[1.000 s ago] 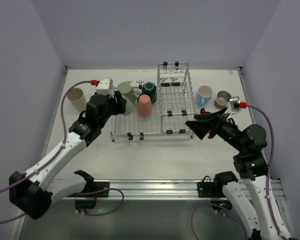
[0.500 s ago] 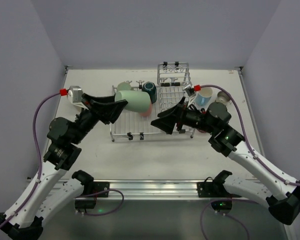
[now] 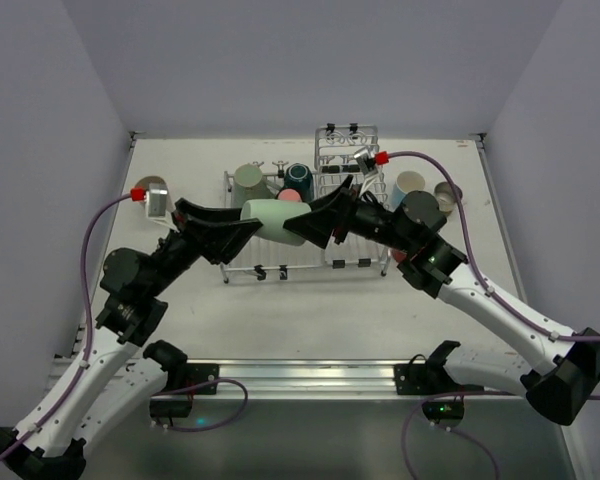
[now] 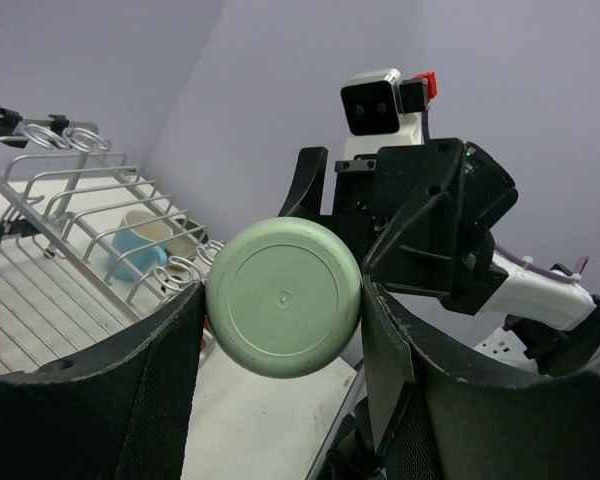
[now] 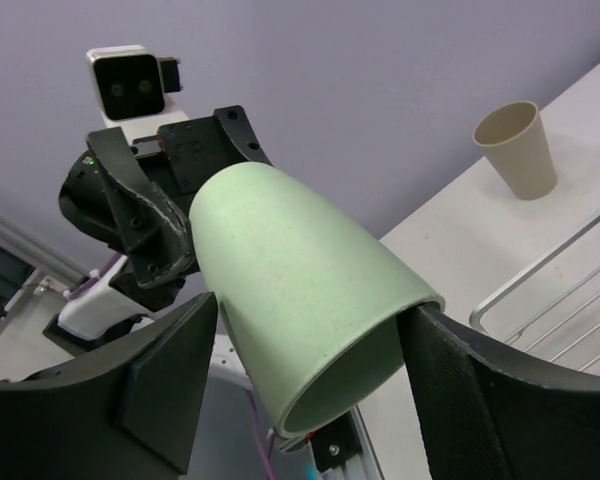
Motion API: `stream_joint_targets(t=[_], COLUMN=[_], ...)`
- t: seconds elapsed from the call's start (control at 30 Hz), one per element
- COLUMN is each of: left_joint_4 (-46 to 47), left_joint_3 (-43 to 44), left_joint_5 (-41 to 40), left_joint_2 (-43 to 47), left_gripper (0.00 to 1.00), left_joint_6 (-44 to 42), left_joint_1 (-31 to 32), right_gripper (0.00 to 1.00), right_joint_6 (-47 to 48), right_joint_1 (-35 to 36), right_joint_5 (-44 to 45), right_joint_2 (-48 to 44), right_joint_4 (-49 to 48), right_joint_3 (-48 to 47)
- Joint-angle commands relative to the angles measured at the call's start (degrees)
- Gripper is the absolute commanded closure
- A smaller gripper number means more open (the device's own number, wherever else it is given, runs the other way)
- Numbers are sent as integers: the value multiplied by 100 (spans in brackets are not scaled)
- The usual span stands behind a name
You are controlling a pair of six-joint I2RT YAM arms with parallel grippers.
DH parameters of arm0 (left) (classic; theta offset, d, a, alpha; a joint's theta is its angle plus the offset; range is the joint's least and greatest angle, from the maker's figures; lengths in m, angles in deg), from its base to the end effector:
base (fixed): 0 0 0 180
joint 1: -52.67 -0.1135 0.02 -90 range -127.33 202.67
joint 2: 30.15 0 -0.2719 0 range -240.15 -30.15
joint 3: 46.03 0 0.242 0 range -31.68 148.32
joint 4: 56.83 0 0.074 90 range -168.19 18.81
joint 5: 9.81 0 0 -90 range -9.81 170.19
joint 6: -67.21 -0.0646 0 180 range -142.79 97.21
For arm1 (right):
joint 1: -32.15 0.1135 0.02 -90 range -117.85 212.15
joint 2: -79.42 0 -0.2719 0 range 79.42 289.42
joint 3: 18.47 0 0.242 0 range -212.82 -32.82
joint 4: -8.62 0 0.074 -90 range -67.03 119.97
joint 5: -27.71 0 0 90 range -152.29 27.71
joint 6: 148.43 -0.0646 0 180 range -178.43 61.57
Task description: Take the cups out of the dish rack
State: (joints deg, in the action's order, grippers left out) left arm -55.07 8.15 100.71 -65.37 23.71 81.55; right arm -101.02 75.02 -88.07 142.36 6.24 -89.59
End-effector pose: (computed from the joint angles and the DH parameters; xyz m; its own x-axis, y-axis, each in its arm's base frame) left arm 0.1226 -0.0935 0.3965 -0.3231 -0.5976 -0.7338 0.7337 0.3316 -0.5931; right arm 0.1757 0.2014 0.4143 -0.5278 0.3416 -0.7777 -0.7726 0.1873 0.6066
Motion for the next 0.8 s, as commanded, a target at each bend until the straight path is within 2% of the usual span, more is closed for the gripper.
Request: stream_joint_targets(t=[0.0, 0.03, 0.07, 0.1, 0.13, 0.17, 0.2, 0.23, 0.33, 0.47, 0.5, 0.57, 0.6, 0.63, 0.7, 0.77], left_joint_4=[585, 603, 612, 594, 533, 419, 114, -37, -635, -1619, -2195, -2690, -3137, -3324, -3832, -4037], left_joint_3=[-107, -125, -134, -125, -99, 32, 103, 173, 463, 1016, 1096, 1280, 1307, 1299, 1176, 888], left_joint_5=[348, 435, 471, 523, 602, 612, 621, 621, 559, 297, 200, -134, -266, -389, -784, -1005], left_joint_2=[7, -37, -46, -55, -81, -99, -108, -99, -20, 112, 156, 226, 252, 296, 358, 446], left_gripper=[83, 76, 70, 60, 41, 32, 24, 12, 0, 0, 0, 0, 0, 0, 0, 0], left_joint_6=[272, 289, 272, 237, 193, 45, -44, -140, -562, -1439, -1599, -2116, -2275, -2434, -2786, -3032], left_joint_1=[-32, -32, -32, -32, -32, -32, -32, -32, -32, -32, -32, -32, -32, -32, -32, -32], right_gripper=[29, 47, 59, 69, 77, 93, 99, 100, 100, 100, 100, 100, 100, 100, 100, 100], right_joint_6=[-442, -513, -583, -671, -681, -681, -646, -611, -374, 328, 722, 1128, 1469, 1612, 1884, 1973], right_joint_1=[37, 37, 37, 46, 37, 46, 37, 37, 37, 37, 37, -7, -42, -199, -541, -1384], right_joint_5=[-243, -243, -208, -165, -121, 19, 99, 169, 512, 1196, 1416, 2451, 2838, 3607, 4166, 4537], right_joint_2=[17, 26, 34, 26, 26, 8, -53, -88, -264, -545, -607, -774, -852, -992, -1116, -1309], right_joint_4=[-1277, -1419, -1525, -1613, -1623, -1597, -1492, -1430, -974, 518, 1287, 2178, 2931, 3278, 4303, 4809], right_joint_3=[-53, -27, -1, 8, 8, 17, 26, 35, -9, -534, -676, -1122, -1247, -1370, -1687, -1767])
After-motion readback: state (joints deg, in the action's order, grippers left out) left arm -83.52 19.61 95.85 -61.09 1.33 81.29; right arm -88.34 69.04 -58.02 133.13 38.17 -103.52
